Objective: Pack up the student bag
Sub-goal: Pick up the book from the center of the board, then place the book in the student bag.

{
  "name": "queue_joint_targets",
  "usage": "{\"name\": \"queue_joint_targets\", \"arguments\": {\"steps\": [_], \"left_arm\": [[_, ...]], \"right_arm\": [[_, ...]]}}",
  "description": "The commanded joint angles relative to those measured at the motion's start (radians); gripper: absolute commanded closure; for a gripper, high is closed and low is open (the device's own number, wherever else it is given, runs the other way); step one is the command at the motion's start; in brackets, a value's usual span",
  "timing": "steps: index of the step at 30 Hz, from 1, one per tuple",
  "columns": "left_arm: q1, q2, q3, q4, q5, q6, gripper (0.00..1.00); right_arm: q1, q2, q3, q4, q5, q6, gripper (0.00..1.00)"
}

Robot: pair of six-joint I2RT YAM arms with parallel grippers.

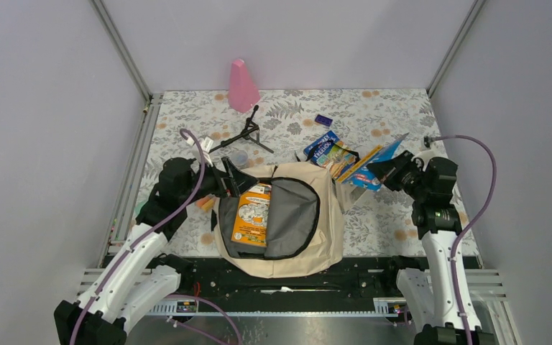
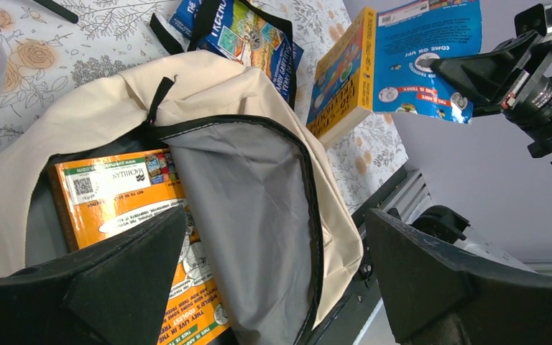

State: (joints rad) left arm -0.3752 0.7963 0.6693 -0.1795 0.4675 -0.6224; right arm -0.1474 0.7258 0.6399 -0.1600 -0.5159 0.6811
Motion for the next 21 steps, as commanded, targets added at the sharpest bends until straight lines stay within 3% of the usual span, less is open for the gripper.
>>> {"name": "queue_joint_targets", "arguments": {"steps": [1, 12, 21], "left_arm": [[-0.003, -0.052, -0.02, 0.053, 0.018, -0.049, 0.01], [-0.003, -0.113, -0.056, 0.049, 0.011, -0.108, 0.01], [-0.01, -0.064, -0.123, 0.143, -0.018, -0.164, 0.01]], "right_arm": [[0.115, -0.026, 0.098, 0.027, -0.129, 0.001, 1.0], [0.574, 0.073, 0.108, 0.18, -0.086, 0.026, 1.0], [0.608, 0.189, -0.079, 0.271, 0.11, 0.002, 1.0]]}}
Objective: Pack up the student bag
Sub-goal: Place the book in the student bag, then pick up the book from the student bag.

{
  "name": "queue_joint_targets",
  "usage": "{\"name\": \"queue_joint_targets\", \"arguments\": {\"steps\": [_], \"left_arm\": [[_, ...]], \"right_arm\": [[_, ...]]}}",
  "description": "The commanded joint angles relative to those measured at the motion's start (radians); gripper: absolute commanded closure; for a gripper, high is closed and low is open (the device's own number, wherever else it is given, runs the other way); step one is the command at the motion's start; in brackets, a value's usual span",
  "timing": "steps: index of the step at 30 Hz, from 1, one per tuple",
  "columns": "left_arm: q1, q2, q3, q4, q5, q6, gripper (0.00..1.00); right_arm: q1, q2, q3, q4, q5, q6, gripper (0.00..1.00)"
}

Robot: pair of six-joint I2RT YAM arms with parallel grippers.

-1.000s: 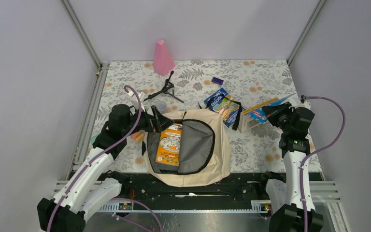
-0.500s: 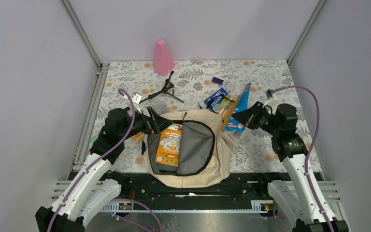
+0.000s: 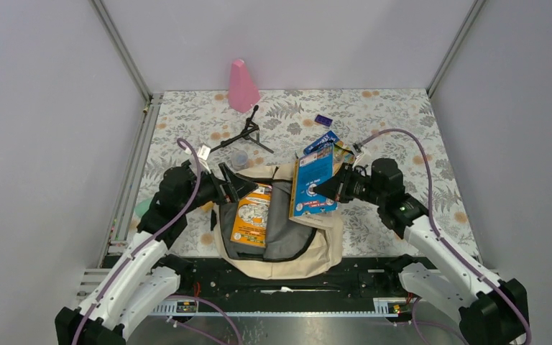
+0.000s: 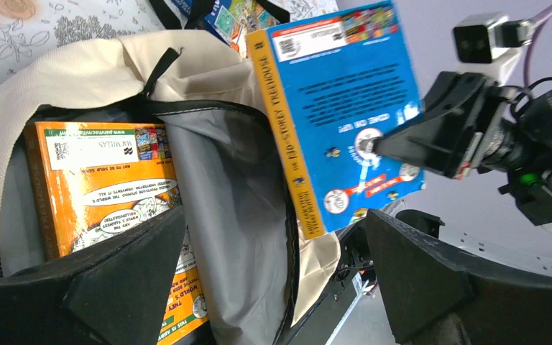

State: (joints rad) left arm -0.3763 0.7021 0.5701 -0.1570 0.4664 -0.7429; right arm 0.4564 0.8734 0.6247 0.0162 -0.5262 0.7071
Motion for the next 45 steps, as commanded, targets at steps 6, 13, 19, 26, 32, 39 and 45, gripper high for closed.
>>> {"name": "queue_joint_targets", "arguments": {"steps": [6, 13, 19, 26, 32, 39, 45], "left_arm": [[-0.093, 0.174, -0.03, 0.24, -0.07, -0.067, 0.01], [-0.186, 0.391, 0.034, 0.361, -0.07, -0.084, 0.03], [-0.317, 0.529, 0.11, 0.407, -0.117, -0.092, 0.06], [-0.405, 0.738, 0.07, 0.654, -0.099, -0.24, 0.18], [-0.46, 0.886, 0.095, 0.754, -0.083, -0.289, 0.22], [-0.504, 1.024, 0.136, 0.831, -0.05, -0.332, 0.32], [-0.532, 1.048, 0.151, 0.87, -0.052, -0.344, 0.42]], "right_arm": [[0.004, 0.121, -0.173, 0.122, 0.268, -0.028, 1.0], [0.002, 0.149, -0.232, 0.109, 0.404, -0.029, 1.0], [0.002, 0.078, -0.288, 0.093, 0.486, 0.006, 1.0], [0.002, 0.01, -0.335, 0.079, 0.502, 0.008, 1.0], [0.002, -0.002, -0.346, 0.07, 0.505, 0.003, 1.0], [0.002, 0.019, -0.337, 0.07, 0.502, -0.001, 1.0], [0.002, 0.043, -0.33, 0.078, 0.497, -0.002, 1.0]]}}
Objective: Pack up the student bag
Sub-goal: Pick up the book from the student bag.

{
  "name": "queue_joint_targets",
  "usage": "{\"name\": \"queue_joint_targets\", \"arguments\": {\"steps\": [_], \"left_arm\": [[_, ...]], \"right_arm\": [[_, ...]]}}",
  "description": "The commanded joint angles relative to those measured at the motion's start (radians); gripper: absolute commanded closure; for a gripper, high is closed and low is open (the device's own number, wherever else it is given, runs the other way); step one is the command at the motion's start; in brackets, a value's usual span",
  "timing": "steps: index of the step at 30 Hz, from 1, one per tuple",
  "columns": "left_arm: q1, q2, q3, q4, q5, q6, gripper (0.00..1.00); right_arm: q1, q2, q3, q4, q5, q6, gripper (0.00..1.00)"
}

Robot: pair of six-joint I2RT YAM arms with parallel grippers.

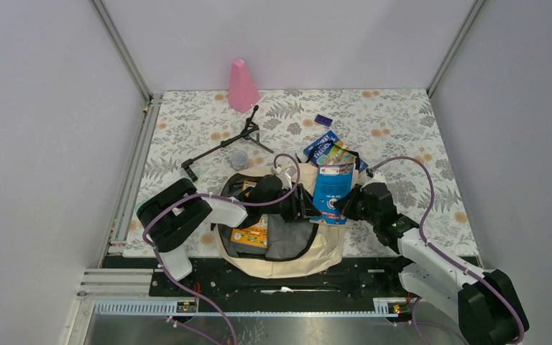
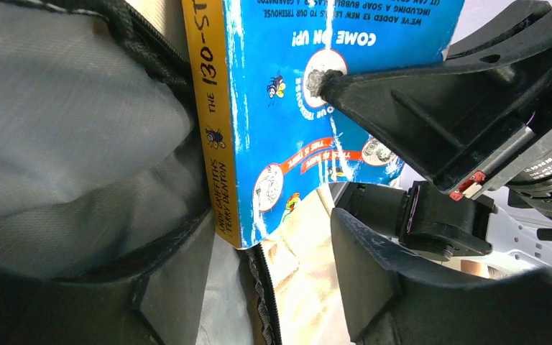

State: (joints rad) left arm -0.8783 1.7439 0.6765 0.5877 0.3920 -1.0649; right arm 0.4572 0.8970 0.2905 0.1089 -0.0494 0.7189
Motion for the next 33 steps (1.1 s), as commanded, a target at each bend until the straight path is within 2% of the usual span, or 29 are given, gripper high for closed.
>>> {"name": "queue_joint_targets", "arguments": {"steps": [1, 10, 13, 14, 16, 18, 21, 23, 26, 30, 33], "left_arm": [[-0.034, 0.008, 0.048, 0.125, 0.02, -0.019, 0.42], [-0.055, 0.061, 0.066, 0.071, -0.024, 0.001, 0.38], [-0.063, 0.06, 0.071, 0.037, -0.057, 0.019, 0.38], [-0.066, 0.061, 0.074, 0.026, -0.065, 0.025, 0.39], [-0.072, 0.064, 0.082, 0.007, -0.077, 0.033, 0.43], [-0.076, 0.065, 0.087, -0.003, -0.08, 0.04, 0.53], [-0.077, 0.062, 0.087, -0.021, -0.089, 0.048, 0.61], [-0.077, 0.059, 0.082, -0.027, -0.093, 0.053, 0.64], [-0.077, 0.057, 0.08, -0.028, -0.091, 0.053, 0.71], [-0.079, 0.054, 0.08, -0.025, -0.081, 0.051, 0.78], [-0.079, 0.046, 0.081, -0.024, -0.076, 0.051, 0.81]], "right_arm": [[0.002, 0.022, 0.004, -0.011, 0.017, -0.013, 1.0], [0.001, 0.027, 0.012, -0.007, 0.013, -0.006, 1.0], [0.001, 0.009, 0.033, -0.061, 0.04, -0.017, 0.98], [0.001, 0.003, 0.046, -0.089, 0.059, -0.026, 0.91], [0.001, -0.017, 0.067, -0.168, 0.121, -0.047, 0.65], [0.0, -0.041, 0.087, -0.24, 0.185, -0.066, 0.42], [-0.007, -0.081, 0.108, -0.297, 0.23, -0.107, 0.24], [-0.023, -0.106, 0.111, -0.314, 0.228, -0.125, 0.16], [-0.09, -0.13, 0.1, -0.317, 0.172, -0.139, 0.1], [-0.247, -0.117, 0.046, -0.235, -0.045, -0.116, 0.08], [-0.288, -0.071, 0.023, -0.165, -0.162, -0.091, 0.03]]}}
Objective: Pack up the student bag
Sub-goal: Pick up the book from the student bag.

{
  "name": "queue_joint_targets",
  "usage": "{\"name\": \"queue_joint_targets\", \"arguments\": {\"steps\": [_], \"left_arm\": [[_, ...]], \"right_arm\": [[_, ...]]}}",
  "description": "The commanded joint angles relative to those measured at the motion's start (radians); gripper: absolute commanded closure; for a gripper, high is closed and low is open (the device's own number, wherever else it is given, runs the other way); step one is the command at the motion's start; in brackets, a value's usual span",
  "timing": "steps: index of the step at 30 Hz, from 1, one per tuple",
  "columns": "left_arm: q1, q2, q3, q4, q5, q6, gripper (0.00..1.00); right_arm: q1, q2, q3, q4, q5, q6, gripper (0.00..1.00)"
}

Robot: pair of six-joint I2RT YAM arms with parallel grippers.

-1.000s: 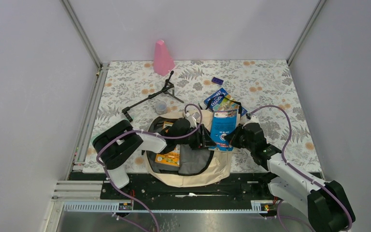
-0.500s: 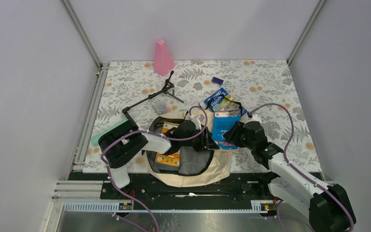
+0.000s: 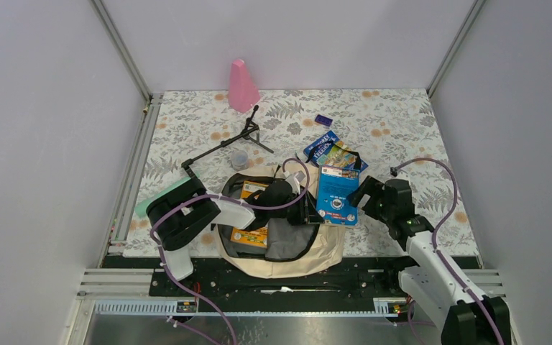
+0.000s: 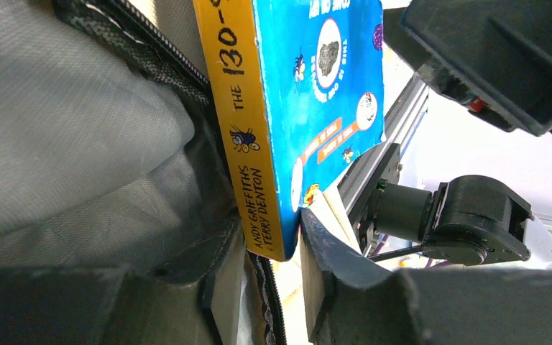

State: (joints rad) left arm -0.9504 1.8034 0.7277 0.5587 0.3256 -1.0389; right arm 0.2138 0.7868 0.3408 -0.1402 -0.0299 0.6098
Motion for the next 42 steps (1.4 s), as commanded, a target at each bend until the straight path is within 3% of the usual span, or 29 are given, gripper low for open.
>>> {"name": "queue_joint_targets", "arguments": {"steps": [1, 12, 19, 26, 30, 33, 37, 39, 40, 42], "left_arm": [[-0.007, -0.016, 0.03, 0.004, -0.007, 0.026, 0.83], [-0.016, -0.034, 0.024, 0.004, 0.011, 0.027, 0.87], [-0.032, -0.053, 0.023, -0.003, 0.006, 0.025, 0.87], [-0.045, -0.123, -0.005, -0.039, -0.026, 0.03, 0.88], [-0.047, -0.153, -0.003, -0.085, -0.031, 0.064, 0.88], [-0.052, -0.175, 0.003, -0.112, -0.026, 0.072, 0.88], [-0.07, -0.199, 0.018, -0.134, -0.035, 0.092, 0.87], [-0.075, -0.229, 0.02, -0.151, -0.051, 0.108, 0.85], [-0.076, -0.25, 0.018, -0.163, -0.062, 0.117, 0.81], [-0.077, -0.307, 0.007, -0.189, -0.091, 0.138, 0.63]], "right_arm": [[-0.046, 0.053, -0.034, 0.112, -0.209, 0.028, 0.03], [-0.047, 0.24, -0.115, 0.421, -0.338, 0.167, 0.08], [-0.048, 0.369, -0.143, 0.638, -0.44, 0.243, 0.22], [-0.047, 0.296, -0.127, 0.566, -0.412, 0.26, 0.39], [-0.047, 0.198, -0.118, 0.488, -0.37, 0.262, 0.4], [-0.047, 0.126, -0.086, 0.428, -0.392, 0.267, 0.56], [-0.046, 0.076, -0.062, 0.39, -0.423, 0.27, 0.85], [-0.047, 0.023, -0.048, 0.336, -0.423, 0.263, 0.93], [-0.047, -0.012, -0.039, 0.299, -0.417, 0.252, 0.95], [-0.046, -0.091, 0.0, 0.176, -0.392, 0.205, 1.0]]}}
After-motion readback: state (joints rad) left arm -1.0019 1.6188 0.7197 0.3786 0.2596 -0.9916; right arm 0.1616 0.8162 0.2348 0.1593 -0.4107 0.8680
